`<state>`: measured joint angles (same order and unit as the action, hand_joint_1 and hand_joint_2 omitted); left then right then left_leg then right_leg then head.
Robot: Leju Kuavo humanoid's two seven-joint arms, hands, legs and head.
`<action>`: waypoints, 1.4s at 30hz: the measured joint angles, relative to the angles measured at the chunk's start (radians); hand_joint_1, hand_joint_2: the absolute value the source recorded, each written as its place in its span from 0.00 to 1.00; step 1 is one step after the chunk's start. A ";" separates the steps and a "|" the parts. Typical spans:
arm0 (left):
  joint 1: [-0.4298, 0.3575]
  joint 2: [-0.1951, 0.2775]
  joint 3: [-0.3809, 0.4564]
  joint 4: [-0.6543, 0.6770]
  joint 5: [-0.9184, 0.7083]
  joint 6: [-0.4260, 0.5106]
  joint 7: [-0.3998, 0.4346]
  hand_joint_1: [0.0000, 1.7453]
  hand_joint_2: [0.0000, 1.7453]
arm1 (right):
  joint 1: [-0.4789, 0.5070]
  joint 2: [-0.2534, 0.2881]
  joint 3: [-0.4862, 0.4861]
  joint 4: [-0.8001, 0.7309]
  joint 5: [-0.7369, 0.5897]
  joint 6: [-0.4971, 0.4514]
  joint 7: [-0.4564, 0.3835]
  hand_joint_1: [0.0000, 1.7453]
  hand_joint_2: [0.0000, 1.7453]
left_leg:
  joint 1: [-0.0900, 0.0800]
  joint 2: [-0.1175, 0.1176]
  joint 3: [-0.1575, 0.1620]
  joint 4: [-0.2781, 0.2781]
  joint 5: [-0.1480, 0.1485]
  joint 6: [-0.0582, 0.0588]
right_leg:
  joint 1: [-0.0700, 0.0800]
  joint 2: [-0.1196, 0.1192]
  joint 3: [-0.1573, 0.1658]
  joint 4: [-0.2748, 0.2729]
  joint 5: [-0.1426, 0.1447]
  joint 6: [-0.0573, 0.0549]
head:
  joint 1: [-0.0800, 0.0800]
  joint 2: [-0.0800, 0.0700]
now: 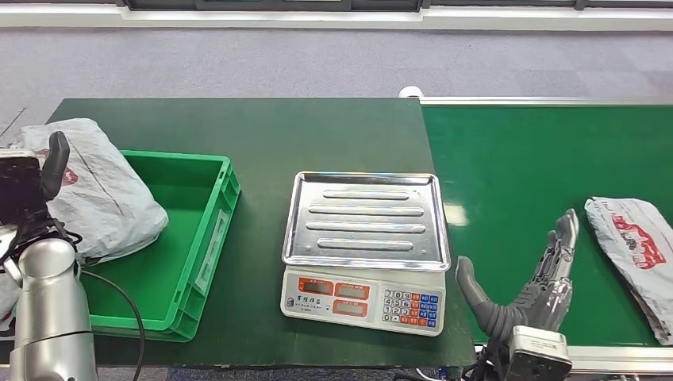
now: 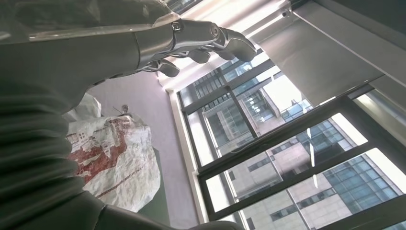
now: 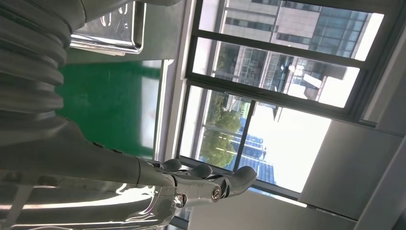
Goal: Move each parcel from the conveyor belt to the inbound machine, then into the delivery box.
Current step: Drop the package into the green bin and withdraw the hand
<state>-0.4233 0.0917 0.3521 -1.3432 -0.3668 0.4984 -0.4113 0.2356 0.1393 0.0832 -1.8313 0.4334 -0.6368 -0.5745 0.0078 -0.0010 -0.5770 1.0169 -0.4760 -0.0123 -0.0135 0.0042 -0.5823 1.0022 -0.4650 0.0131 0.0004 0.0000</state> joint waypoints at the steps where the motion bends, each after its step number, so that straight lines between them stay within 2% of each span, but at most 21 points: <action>1: 0.002 0.000 0.000 -0.003 0.011 -0.004 -0.009 0.00 1.00 | -0.001 0.000 0.000 0.001 -0.001 0.000 0.000 0.00 1.00 | 0.000 0.000 0.000 0.000 0.000 0.000 | 0.000 0.000 0.000 0.000 0.000 0.000 | 0.000 0.000; 6: 0.021 -0.009 -0.004 -0.043 0.080 -0.042 -0.052 0.00 1.00 | -0.004 -0.003 0.000 0.006 -0.006 0.002 -0.002 0.00 1.00 | 0.000 0.000 0.000 0.000 0.000 0.000 | 0.000 0.000 0.000 0.000 0.000 0.000 | 0.000 0.000; 23: 0.039 -0.027 -0.013 -0.091 0.102 -0.057 -0.063 0.00 1.00 | -0.008 -0.007 0.000 0.011 -0.008 0.003 -0.002 0.00 1.00 | 0.000 0.000 0.000 0.000 0.000 0.000 | 0.000 0.000 0.000 0.000 0.000 0.000 | 0.000 0.000; 27: 0.075 -0.038 -0.030 -0.140 0.205 -0.150 -0.117 0.00 1.00 | -0.007 -0.008 0.000 0.011 -0.015 0.005 -0.007 0.00 1.00 | 0.000 0.000 0.000 0.000 0.000 0.000 | 0.000 0.000 0.000 0.000 0.000 0.000 | 0.000 0.000; 31: 0.189 -0.085 -0.113 -0.267 0.270 -0.255 -0.186 0.00 1.00 | -0.007 -0.008 -0.002 0.012 -0.031 0.024 -0.013 0.00 1.00 | -0.001 0.001 0.000 0.000 -0.001 0.001 | -0.001 0.000 0.000 -0.001 0.000 0.000 | 0.000 0.000; 35: 0.331 -0.147 -0.262 -0.374 0.287 -0.287 -0.241 0.00 1.00 | -0.006 -0.008 -0.007 0.014 -0.056 0.063 -0.015 0.00 1.00 | -0.002 0.001 0.000 0.000 -0.003 0.002 | -0.002 0.000 0.000 -0.003 -0.001 0.001 | 0.000 0.000; 39: 0.441 -0.189 -0.424 -0.378 0.408 -0.399 -0.257 0.00 1.00 | -0.005 -0.011 -0.019 0.019 -0.158 0.151 -0.019 0.00 1.00 | -0.002 0.001 0.000 0.000 -0.004 0.003 | -0.002 0.000 0.001 -0.003 -0.002 0.003 | 0.000 0.000; 42: 0.490 -0.207 -0.517 -0.349 0.451 -0.449 -0.282 0.00 1.00 | -0.004 -0.015 -0.029 0.026 -0.201 0.203 -0.032 0.00 1.00 | -0.002 0.001 0.000 0.000 -0.004 0.003 | -0.002 0.000 0.001 -0.003 -0.002 0.003 | 0.000 0.000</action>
<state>0.0667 -0.1150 -0.1647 -1.6919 0.0840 0.0498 -0.6934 0.2316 0.1244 0.0544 -1.8051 0.2327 -0.4336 -0.6066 0.0055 -0.0001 -0.5770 1.0171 -0.4799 -0.0093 -0.0154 0.0043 -0.5817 0.9991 -0.4669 0.0159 0.0004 0.0000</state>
